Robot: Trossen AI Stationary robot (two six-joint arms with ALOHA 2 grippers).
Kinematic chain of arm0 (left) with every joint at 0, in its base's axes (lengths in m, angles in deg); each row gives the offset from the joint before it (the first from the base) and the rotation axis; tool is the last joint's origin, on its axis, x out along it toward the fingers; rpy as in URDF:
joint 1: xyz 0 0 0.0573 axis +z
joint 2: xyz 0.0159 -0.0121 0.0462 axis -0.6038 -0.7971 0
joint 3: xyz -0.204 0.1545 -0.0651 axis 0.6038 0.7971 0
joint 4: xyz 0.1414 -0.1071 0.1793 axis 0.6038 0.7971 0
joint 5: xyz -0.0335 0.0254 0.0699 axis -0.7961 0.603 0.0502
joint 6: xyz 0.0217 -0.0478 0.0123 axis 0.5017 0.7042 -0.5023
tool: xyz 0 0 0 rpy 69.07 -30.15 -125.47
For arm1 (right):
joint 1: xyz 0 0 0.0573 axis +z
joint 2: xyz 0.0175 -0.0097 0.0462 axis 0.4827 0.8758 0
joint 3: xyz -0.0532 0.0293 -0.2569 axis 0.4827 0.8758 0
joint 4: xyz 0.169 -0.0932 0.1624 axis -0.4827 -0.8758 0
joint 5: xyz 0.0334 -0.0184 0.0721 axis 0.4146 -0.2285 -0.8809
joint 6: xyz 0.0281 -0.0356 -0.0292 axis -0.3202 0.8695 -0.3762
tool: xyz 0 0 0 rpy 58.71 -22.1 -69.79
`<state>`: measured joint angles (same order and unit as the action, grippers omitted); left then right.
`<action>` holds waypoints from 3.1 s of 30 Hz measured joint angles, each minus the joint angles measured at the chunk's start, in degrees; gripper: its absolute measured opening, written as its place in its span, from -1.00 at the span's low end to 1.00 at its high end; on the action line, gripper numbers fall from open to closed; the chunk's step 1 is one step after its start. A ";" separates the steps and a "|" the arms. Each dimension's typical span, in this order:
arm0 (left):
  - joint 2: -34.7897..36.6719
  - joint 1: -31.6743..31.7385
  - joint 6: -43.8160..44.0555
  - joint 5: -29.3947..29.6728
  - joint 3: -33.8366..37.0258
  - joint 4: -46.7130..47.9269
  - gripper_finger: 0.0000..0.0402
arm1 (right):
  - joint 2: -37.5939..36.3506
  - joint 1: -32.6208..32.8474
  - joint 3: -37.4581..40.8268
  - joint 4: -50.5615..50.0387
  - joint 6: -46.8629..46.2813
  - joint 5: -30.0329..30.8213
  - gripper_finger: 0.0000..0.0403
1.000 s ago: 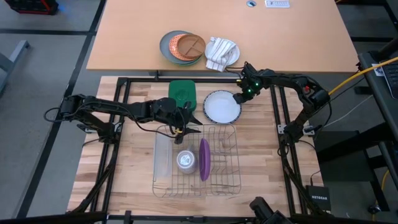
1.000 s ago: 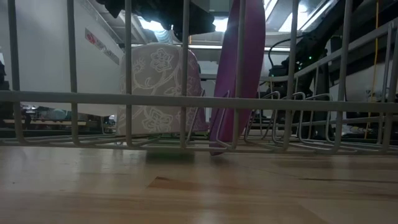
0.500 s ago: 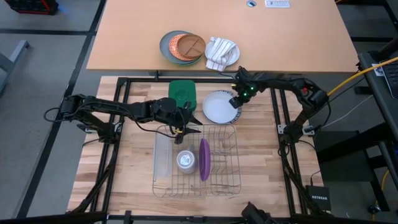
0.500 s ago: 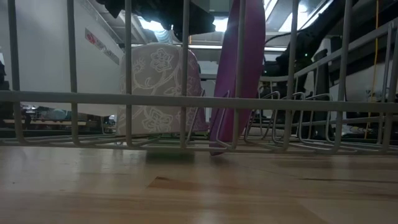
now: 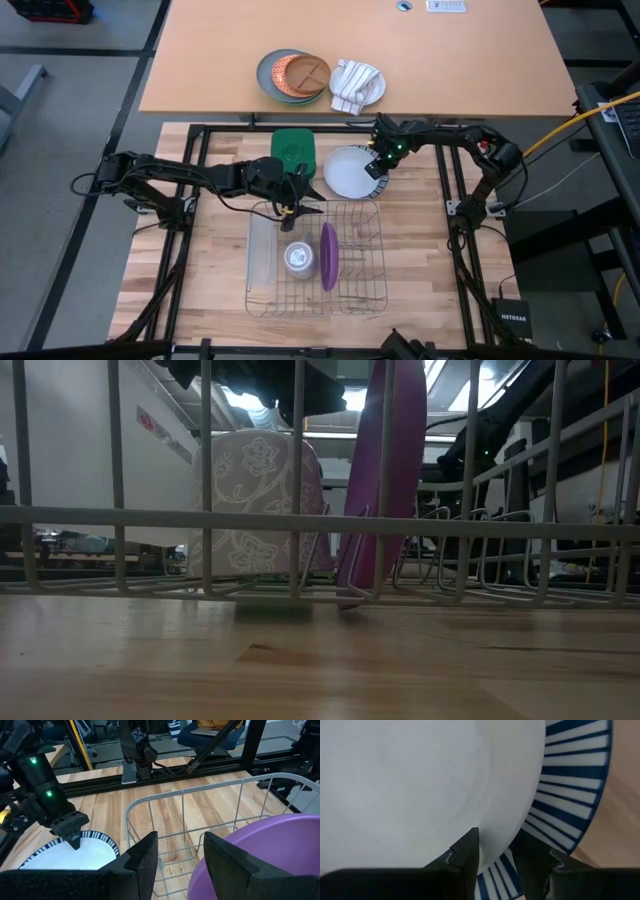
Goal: Sort dishes
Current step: Put the white plate into the dish rack
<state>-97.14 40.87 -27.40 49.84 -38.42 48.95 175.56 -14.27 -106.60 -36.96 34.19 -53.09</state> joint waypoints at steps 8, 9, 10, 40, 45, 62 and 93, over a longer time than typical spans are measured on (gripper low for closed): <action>0.00 0.00 -0.92 -0.01 0.00 0.07 -0.26 | 2.25 -0.07 -0.16 2.00 -0.41 -2.15 -0.50; 0.00 0.00 -0.95 -0.02 0.00 0.08 -0.26 | 2.25 -0.07 -0.16 2.09 -0.43 -2.44 -0.54; 0.00 0.00 -0.94 -0.02 0.00 0.07 -0.26 | 2.25 -0.07 -0.14 2.29 -0.42 -2.77 -0.60; 0.00 0.02 -0.66 0.03 0.00 1.01 -0.26 | 2.66 0.02 -25.50 -16.08 5.60 3.10 -0.96; 0.00 0.02 -0.62 0.03 0.00 1.87 -0.26 | 2.62 0.04 -34.19 -26.35 7.24 7.40 -0.96; 0.00 -0.17 -0.63 0.03 0.00 0.88 -0.26 | 2.28 -0.02 -60.37 -54.98 7.24 -4.31 -0.96; 9.09 -11.41 -38.05 25.45 0.00 -28.31 -0.26 | 2.03 -1.84 -55.32 -54.99 1.96 -37.91 -0.96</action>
<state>-88.05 29.46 -65.46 75.29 -38.42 20.64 177.59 -16.11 -161.92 -91.95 36.14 -91.00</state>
